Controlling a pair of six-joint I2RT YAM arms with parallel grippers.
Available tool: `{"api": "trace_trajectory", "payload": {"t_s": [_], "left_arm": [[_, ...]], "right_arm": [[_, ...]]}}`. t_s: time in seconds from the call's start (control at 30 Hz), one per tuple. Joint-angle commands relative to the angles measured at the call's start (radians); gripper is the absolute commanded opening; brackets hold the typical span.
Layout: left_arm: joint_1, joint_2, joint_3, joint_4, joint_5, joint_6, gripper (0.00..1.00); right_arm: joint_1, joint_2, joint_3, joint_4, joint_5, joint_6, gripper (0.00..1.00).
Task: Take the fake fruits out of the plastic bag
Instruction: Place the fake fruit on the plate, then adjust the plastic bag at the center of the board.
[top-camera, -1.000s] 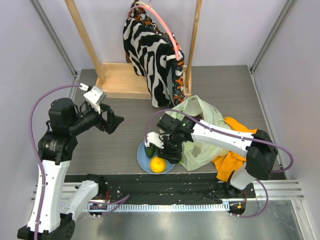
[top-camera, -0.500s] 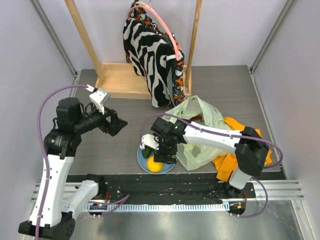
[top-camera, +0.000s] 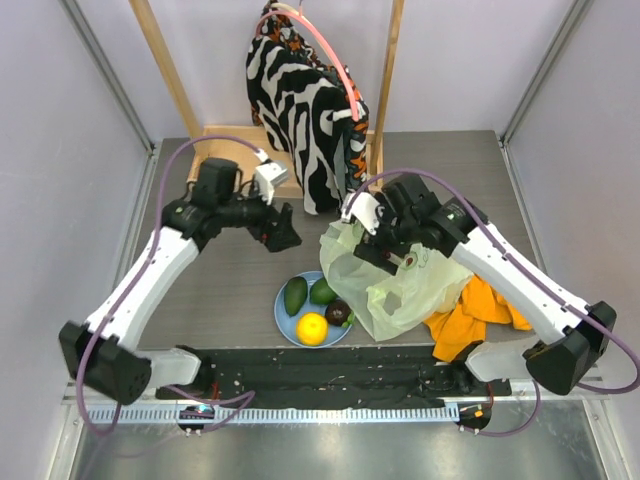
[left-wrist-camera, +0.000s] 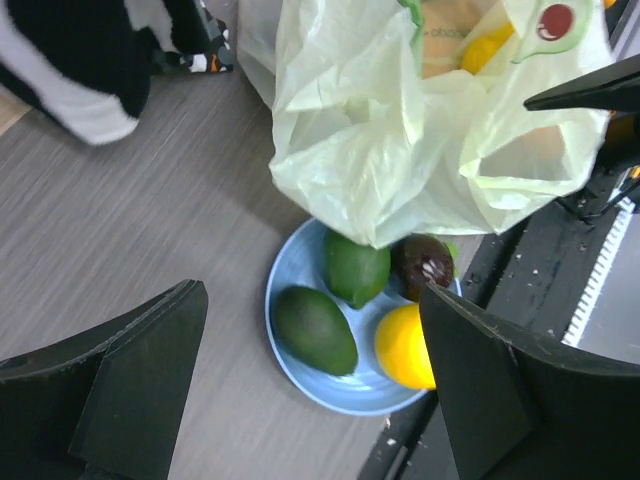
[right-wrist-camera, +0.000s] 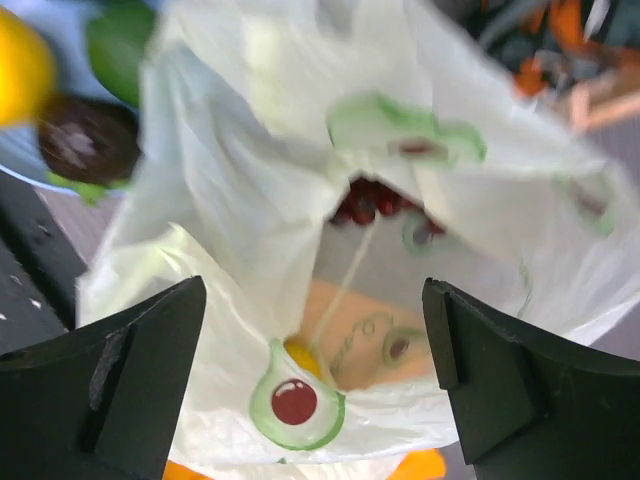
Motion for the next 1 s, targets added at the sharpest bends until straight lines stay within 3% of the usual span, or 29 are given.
{"api": "trace_trajectory", "payload": {"t_s": [0.0,0.13,0.23,0.5,0.77,0.97], "left_arm": [[-0.077,0.123,0.095,0.063,-0.008,0.072,0.92],[-0.177,0.249,0.117,0.157,0.010,0.077,0.93],[-0.218,0.359,0.213,0.175,0.107,-0.003,0.93],[-0.319,0.583,0.341,0.210,0.205,-0.057,0.94],[-0.330,0.579,0.382,0.178,0.254,-0.091,0.90],[-0.330,0.485,0.284,0.149,0.216,0.004,0.90]], "right_arm": [[-0.084,-0.024,-0.159,0.024,0.082,-0.029,0.98],[-0.202,-0.084,-0.232,0.021,0.046,-0.031,0.98],[-0.277,-0.118,-0.236,0.001,-0.016,0.026,0.98],[-0.373,-0.165,-0.308,0.015,-0.010,0.023,0.98],[-0.406,-0.178,-0.380,0.038,0.008,0.021,0.99],[-0.414,-0.158,-0.368,0.053,0.005,0.032,0.99]]}}
